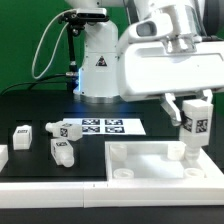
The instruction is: Assemble one leg
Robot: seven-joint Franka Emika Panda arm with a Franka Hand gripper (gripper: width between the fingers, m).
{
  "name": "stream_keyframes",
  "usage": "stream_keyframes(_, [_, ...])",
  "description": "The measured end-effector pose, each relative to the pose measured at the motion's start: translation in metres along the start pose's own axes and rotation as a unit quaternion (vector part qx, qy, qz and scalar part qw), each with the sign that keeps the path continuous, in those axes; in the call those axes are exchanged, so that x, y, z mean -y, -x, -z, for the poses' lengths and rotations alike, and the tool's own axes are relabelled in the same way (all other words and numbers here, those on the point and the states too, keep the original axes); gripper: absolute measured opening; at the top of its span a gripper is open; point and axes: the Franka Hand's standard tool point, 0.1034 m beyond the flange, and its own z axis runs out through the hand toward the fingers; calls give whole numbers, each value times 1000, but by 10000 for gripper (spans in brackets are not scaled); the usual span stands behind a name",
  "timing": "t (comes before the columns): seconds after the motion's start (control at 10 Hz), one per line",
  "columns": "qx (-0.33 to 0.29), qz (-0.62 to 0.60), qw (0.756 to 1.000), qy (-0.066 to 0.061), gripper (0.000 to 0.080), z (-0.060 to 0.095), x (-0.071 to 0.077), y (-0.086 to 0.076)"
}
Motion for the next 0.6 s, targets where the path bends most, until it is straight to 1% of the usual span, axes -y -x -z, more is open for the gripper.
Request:
stream_keyframes(0.1, [1,-3,1000,-2,284,-1,5,0])
stream_keyframes(0.4, [3,-4,1000,0,284,-2,0,4])
stream_keyframes(0.5, [8,-8,1000,1,284,-6,-8,12])
stream_keyframes(0.6, [13,-13,1000,1,284,-9,-12,16])
